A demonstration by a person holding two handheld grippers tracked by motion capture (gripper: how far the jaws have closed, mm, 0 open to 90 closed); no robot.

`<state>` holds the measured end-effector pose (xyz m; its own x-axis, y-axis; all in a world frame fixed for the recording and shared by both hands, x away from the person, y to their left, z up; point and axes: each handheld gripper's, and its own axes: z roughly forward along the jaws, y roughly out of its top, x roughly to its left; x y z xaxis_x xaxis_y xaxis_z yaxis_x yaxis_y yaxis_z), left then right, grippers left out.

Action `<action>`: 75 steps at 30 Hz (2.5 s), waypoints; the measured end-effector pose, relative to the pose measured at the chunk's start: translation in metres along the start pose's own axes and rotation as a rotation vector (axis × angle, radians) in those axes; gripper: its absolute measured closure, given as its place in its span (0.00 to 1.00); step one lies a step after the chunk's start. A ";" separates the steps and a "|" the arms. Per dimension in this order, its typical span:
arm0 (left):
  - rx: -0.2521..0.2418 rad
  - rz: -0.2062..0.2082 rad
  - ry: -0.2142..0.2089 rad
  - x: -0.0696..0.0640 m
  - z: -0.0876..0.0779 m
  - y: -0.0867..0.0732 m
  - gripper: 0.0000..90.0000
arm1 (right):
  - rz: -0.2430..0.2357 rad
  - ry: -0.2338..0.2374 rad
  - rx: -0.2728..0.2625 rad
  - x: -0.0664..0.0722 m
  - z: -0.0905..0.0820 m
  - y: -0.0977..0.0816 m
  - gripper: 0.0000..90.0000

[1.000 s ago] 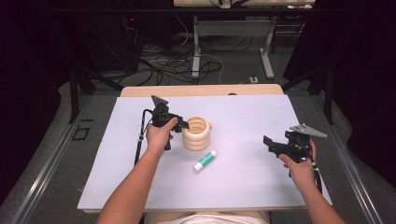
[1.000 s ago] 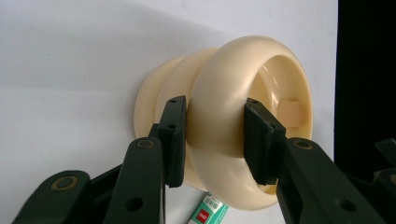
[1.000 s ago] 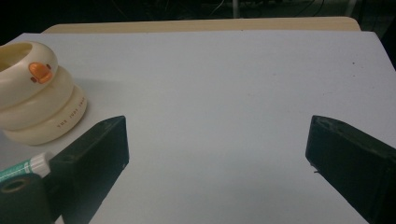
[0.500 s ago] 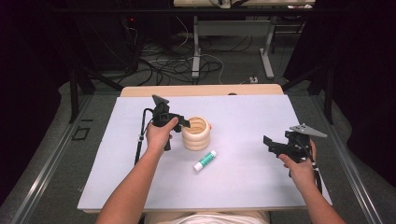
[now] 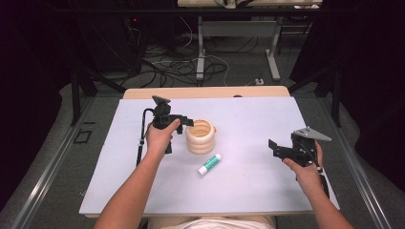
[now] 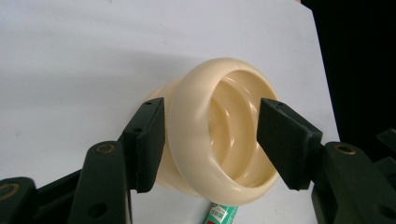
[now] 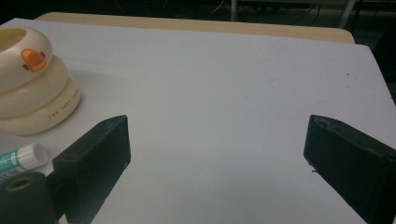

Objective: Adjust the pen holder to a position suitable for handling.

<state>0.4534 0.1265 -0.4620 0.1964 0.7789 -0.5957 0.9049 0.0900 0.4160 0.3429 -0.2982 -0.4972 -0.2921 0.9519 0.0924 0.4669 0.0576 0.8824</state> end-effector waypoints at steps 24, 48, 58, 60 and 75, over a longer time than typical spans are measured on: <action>-0.157 0.282 0.082 -0.012 -0.036 -0.022 0.30 | -0.238 0.125 0.061 0.027 0.007 0.013 0.21; -0.312 0.385 0.142 0.025 -0.059 -0.062 0.04 | -0.541 0.274 0.166 0.080 0.028 0.035 0.27; -0.377 0.450 0.111 0.038 -0.071 -0.078 0.00 | -0.736 0.331 0.204 0.103 0.035 0.039 0.35; -0.393 0.450 0.105 0.040 -0.073 -0.081 0.00 | -0.777 0.339 0.206 0.108 0.036 0.040 0.36; -0.438 0.482 0.120 0.050 -0.078 -0.088 0.00 | -1.018 0.422 0.237 0.134 0.050 0.043 0.32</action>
<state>0.3547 0.2057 -0.4747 0.4749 0.8564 -0.2024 0.4838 -0.0620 0.8730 0.3654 -0.1530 -0.4696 -0.8652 0.2539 -0.4323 -0.0160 0.8479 0.5300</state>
